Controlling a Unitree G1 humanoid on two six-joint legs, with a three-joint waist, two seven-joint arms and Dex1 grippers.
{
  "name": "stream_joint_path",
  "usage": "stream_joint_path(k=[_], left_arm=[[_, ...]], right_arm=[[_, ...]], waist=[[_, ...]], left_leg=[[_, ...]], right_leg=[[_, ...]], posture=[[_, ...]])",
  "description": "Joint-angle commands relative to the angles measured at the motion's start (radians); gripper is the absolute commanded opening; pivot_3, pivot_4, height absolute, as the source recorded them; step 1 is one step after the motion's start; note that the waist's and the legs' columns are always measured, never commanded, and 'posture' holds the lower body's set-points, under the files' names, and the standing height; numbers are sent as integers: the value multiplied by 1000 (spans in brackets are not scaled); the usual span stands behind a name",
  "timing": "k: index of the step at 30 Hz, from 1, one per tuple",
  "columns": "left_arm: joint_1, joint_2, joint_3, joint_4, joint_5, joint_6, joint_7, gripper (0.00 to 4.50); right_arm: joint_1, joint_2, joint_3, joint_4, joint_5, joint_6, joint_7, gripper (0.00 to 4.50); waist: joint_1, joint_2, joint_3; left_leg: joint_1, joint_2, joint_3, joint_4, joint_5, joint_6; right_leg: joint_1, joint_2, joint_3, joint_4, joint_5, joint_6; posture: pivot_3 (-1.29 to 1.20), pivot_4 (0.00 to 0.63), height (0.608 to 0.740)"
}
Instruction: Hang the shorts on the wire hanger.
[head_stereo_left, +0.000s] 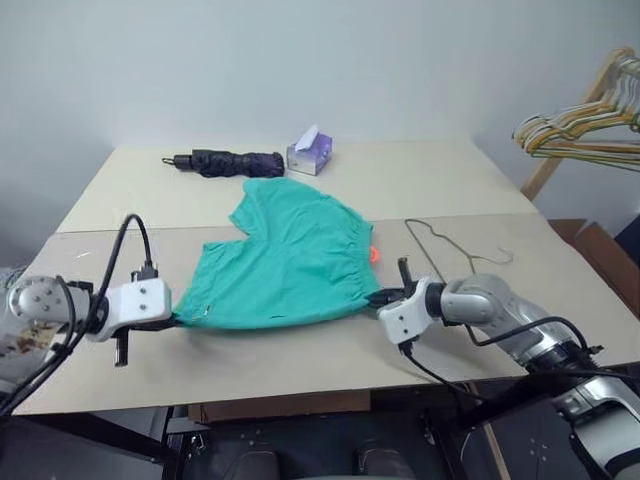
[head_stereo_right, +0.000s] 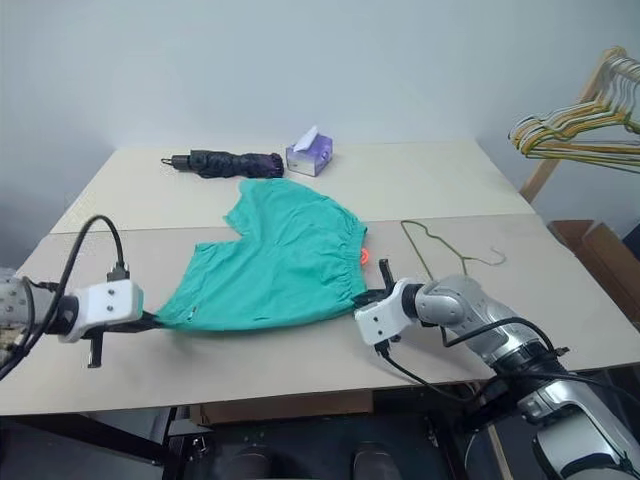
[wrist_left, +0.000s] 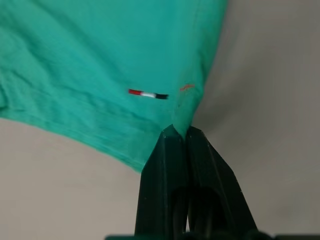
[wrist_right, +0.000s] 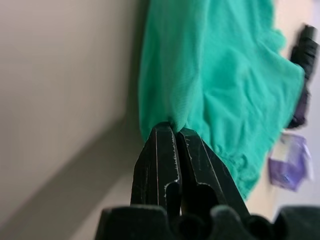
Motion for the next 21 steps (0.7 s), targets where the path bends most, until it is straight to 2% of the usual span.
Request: stream_joint_path(k=[1, 6, 9, 10, 12, 17, 21], left_arm=[[48, 44, 23, -113, -7, 35, -41, 0], [147, 107, 49, -223, -26, 102, -109, 0], [164, 118, 67, -228, -23, 115, -107, 0], [155, 109, 71, -218, -20, 107, -97, 461], [127, 94, 68, -202, -24, 104, -93, 996], [88, 111, 54, -180, -17, 90, -126, 2680], [23, 81, 102, -172, -105, 117, -148, 4011]], right_arm=[[7, -22, -35, -67, 47, 23, 87, 39], [36, -34, -46, -98, 65, 54, 156, 39], [54, -38, -57, -125, 100, 71, 199, 39], [57, -39, -62, -133, 113, 72, 212, 553], [62, -41, -72, -159, 157, 92, 250, 1115], [82, -69, -105, -210, 202, 136, 296, 2945], [134, -101, -216, -273, 340, 308, 323, 4366]], waist=[[7, -1, 0], [15, -1, 0], [16, -1, 1], [16, -1, 1], [16, -1, 1], [16, -1, 1], [17, -2, 1]], left_leg=[[0, 0, 0, 0, 0, 0], [2, 1, 1, 0, 0, 0], [2, 1, 1, 0, 0, 0], [2, 1, 1, 0, 0, 0], [2, 1, 1, 0, 0, 0], [2, 1, 1, 0, 0, 0], [2, 1, 1, 0, 0, 0]], right_leg=[[0, 0, 0, 0, 0, 0], [1, 0, 0, 0, 0, 0], [1, 0, 0, 1, 0, 0], [1, 0, 0, 1, 0, 0], [1, 0, 0, 1, 0, 0], [1, 0, 0, 0, 0, 0], [1, 1, 0, 0, 0, 0]], posture=[[118, 0, 740], [115, 0, 740], [116, 0, 740], [115, 0, 740], [115, 0, 740], [99, 0, 740], [90, 0, 740]])
